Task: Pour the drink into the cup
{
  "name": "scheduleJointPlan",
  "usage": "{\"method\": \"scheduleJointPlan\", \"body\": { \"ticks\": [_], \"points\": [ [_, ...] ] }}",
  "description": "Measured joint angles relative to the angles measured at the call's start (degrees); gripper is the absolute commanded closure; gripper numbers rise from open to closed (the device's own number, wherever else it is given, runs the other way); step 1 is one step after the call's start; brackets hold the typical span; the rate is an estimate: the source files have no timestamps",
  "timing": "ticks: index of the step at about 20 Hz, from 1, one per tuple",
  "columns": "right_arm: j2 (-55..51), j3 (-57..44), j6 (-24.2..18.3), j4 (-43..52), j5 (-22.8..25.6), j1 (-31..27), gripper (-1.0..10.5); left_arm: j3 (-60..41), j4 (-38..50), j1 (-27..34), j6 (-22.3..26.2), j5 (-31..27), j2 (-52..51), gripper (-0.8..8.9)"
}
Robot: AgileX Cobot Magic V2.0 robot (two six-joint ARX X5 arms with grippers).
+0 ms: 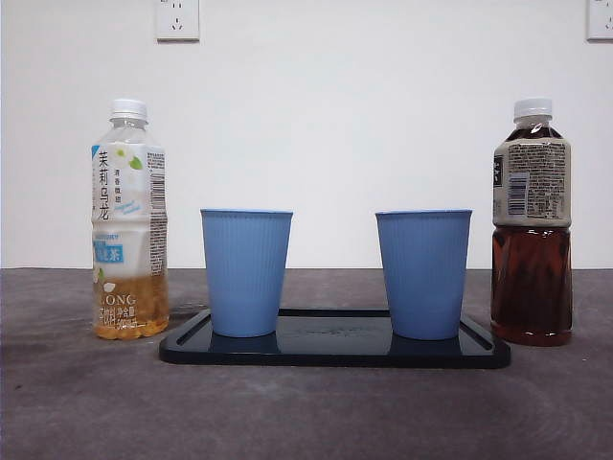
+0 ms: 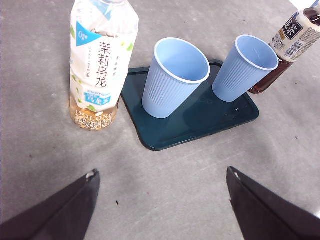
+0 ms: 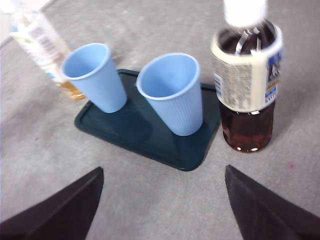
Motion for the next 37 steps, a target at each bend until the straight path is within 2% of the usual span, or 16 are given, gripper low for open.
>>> {"method": "scheduleJointPlan", "body": {
  "ticks": [2,6,9,13,16,23,27,37],
  "points": [
    [0.04,-4.17,3.32,5.75,1.57,0.48,5.5,0.00,0.02,0.00,0.00,0.00,0.00,4.03],
    [1.84,-11.96,11.17,19.26,8.37,3.45,5.5,0.00,0.02,0.00,0.00,0.00,0.00,4.03],
    [5.35,-16.48,13.42,28.52,13.22,6.93,5.5,0.00,0.02,0.00,0.00,0.00,0.00,4.03],
    [12.48,-21.03,13.42,42.64,20.09,10.01,5.5,0.00,0.00,0.00,0.00,0.00,0.00,4.03],
    [18.01,-21.35,12.98,52.41,21.81,10.47,5.5,0.00,0.00,0.00,0.00,0.00,0.00,4.03],
    [32.65,-21.59,9.77,68.78,23.58,10.49,5.5,0.00,0.02,0.00,0.00,0.00,0.00,4.04],
    [39.87,-21.59,9.70,77.22,26.01,10.49,5.3,0.00,0.00,0.00,0.00,0.00,0.00,4.04],
    [54.16,-21.62,9.70,95.27,27.87,10.47,5.3,0.00,0.00,0.00,0.00,0.00,0.00,4.04]
  ]
}}
